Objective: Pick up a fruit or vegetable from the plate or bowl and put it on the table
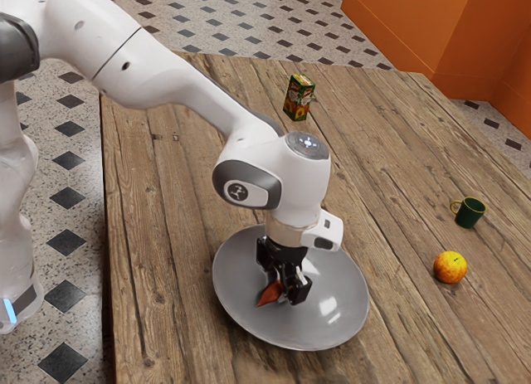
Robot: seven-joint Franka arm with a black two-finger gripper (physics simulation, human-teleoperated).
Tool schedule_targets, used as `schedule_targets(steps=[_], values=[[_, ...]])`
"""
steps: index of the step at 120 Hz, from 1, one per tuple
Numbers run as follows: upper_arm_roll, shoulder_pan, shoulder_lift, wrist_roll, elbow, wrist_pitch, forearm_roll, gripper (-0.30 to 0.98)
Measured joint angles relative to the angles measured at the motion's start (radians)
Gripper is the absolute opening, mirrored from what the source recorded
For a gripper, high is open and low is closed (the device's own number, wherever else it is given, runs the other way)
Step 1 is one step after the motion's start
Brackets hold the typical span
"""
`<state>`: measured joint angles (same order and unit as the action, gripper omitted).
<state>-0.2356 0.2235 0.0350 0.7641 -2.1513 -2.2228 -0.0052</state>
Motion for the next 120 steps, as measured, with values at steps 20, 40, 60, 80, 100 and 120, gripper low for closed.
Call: schedule_targets(steps=[20, 40, 60, 80, 100, 120], values=[[0.003, 0.003, 0.012, 0.001, 0.067, 0.012, 0.048, 0.15], [0.006, -0.003, -0.054, -0.020, 0.377, 0.107, 0.128, 0.15], [0.004, -0.160, -0.228, -0.092, 0.663, 0.213, 0.160, 0.14], [-0.001, -0.258, -0.385, -0.184, 0.882, 0.263, 0.169, 0.14], [-0.003, -0.350, -0.438, -0.265, 0.931, 0.283, 0.171, 0.13], [0.014, -0.353, -0.425, -0.331, 0.906, 0.290, 0.150, 0.48]])
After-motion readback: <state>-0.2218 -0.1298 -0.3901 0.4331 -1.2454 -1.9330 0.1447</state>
